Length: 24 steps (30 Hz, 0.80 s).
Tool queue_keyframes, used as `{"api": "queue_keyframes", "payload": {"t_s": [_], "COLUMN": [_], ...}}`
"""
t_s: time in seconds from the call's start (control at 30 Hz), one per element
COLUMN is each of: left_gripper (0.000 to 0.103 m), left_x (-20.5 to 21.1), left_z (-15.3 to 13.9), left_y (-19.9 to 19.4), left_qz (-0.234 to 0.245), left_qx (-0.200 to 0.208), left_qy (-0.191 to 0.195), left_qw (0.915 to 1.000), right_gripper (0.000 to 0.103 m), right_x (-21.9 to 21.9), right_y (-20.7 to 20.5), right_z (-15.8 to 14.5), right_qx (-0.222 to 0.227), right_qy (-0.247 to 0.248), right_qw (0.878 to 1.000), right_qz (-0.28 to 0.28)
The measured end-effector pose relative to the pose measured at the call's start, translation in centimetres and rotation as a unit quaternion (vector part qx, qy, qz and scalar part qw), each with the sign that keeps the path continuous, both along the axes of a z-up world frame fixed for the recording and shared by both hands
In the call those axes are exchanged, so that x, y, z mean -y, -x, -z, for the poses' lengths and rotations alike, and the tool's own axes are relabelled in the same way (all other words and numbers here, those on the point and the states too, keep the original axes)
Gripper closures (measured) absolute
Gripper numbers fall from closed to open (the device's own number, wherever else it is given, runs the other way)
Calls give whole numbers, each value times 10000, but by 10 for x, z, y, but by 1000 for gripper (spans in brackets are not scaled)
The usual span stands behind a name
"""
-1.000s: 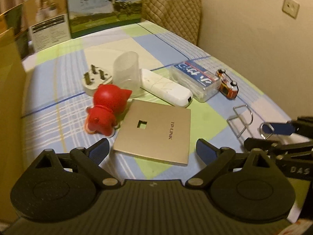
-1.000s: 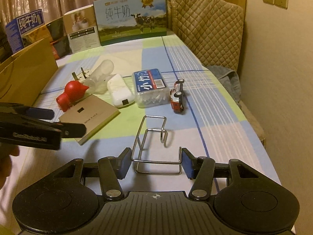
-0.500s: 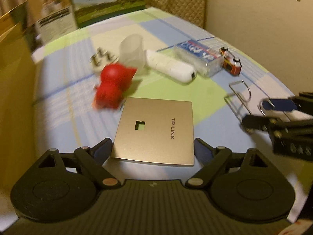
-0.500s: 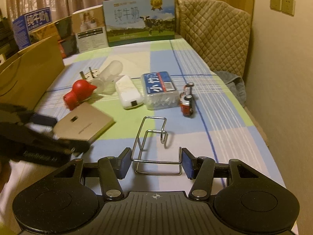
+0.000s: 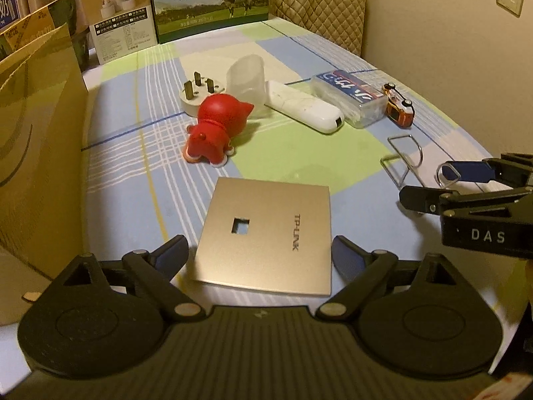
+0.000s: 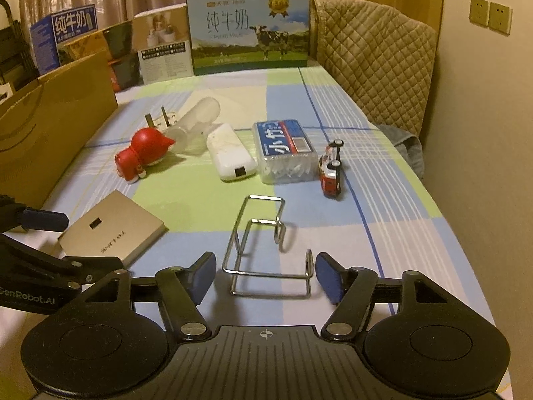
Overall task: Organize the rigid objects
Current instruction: 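Grasp the gold TP-LINK router panel with the left tool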
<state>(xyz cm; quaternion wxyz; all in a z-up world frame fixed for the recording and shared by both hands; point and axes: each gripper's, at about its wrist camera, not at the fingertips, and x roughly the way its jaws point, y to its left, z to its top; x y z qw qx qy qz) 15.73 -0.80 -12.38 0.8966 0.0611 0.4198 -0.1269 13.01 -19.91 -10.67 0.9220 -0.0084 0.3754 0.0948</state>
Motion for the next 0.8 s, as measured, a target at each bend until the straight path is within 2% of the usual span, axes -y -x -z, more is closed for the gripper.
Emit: {"api": "queue_keyframes", "payload": {"t_s": [0.1, 0.13, 0.3, 0.53, 0.8], "left_gripper": [12, 12, 12, 17, 17], "left_x": [2, 3, 12, 12, 4], "left_z": [1, 2, 4, 4, -4], "left_y": [-5, -7, -15, -16, -1], "left_qz": [48, 80, 265, 204, -294], "left_qx": [2, 11, -5, -87, -139], "left_qy": [-5, -36, -189, -134, 9], "left_qw": [10000, 10000, 9995, 9997, 9995], "right_gripper": [42, 52, 52, 52, 52], "right_x": [0, 0, 3, 4, 4], "right_y": [-2, -2, -2, -2, 3], "right_z": [1, 1, -1, -1, -7], "right_qx": [-12, -13, 20, -19, 57], "right_qy": [44, 47, 32, -21, -92], "right_qw": [10000, 10000, 9998, 9997, 9998], "right_qz": [56, 80, 186, 229, 195]}}
